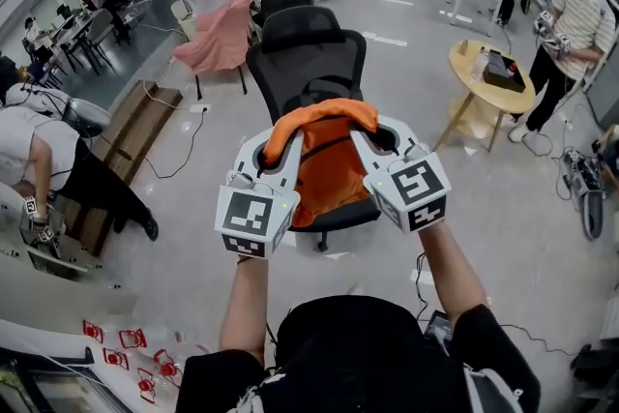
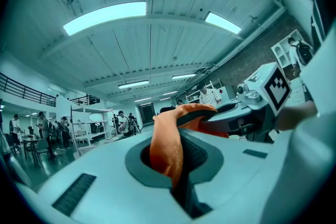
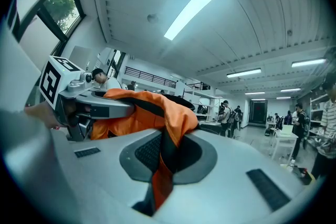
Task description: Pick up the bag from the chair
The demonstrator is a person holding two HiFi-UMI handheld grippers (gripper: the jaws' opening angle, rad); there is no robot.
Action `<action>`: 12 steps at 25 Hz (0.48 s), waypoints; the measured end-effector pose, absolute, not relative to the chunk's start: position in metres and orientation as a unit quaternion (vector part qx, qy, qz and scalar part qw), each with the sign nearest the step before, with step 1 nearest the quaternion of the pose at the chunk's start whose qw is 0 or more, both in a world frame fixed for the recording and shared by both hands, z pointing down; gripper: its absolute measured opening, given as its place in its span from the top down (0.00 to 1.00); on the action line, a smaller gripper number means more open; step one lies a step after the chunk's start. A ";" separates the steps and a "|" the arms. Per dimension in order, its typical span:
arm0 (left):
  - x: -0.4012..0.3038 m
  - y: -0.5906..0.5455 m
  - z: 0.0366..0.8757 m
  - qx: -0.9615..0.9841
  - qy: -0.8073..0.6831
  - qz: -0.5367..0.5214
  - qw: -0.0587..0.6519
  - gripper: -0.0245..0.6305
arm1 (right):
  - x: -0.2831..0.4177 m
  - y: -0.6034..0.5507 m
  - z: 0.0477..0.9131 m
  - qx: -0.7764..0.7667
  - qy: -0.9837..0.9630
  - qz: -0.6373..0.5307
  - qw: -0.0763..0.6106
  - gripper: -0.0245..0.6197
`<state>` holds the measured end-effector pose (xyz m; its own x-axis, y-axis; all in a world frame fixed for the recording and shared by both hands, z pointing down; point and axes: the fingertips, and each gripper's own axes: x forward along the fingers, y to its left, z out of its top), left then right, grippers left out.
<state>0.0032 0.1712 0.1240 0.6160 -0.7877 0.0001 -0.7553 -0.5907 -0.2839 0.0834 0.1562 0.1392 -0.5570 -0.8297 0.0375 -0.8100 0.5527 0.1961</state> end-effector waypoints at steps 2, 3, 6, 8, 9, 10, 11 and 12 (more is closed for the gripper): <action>0.006 0.172 0.124 -0.890 0.432 -0.064 0.130 0.93 | 0.086 0.158 0.140 0.465 -0.879 -0.078 0.062 0.95; 0.008 0.173 0.125 -0.890 0.431 -0.065 0.132 0.93 | 0.087 0.159 0.141 0.465 -0.880 -0.078 0.062 0.95; 0.013 0.174 0.126 -0.892 0.428 -0.065 0.134 0.93 | 0.092 0.161 0.143 0.465 -0.879 -0.080 0.062 0.95; 0.015 0.176 0.126 -0.892 0.428 -0.062 0.132 0.93 | 0.095 0.162 0.142 0.467 -0.878 -0.082 0.063 0.95; 0.016 0.177 0.126 -0.892 0.428 -0.061 0.131 0.93 | 0.096 0.162 0.141 0.467 -0.878 -0.083 0.063 0.95; 0.017 0.177 0.126 -0.892 0.428 -0.059 0.130 0.93 | 0.097 0.163 0.141 0.466 -0.879 -0.084 0.064 0.95; 0.018 0.177 0.125 -0.893 0.428 -0.057 0.129 0.93 | 0.097 0.163 0.140 0.465 -0.879 -0.085 0.064 0.95; 0.019 0.177 0.125 -0.893 0.428 -0.056 0.128 0.93 | 0.098 0.163 0.140 0.465 -0.879 -0.086 0.064 0.95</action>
<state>0.0190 0.1774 0.1250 0.6271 -0.7789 -0.0090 -0.7500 -0.6006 -0.2771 0.0980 0.1628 0.1403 -0.5598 -0.8280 0.0332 -0.8059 0.5534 0.2103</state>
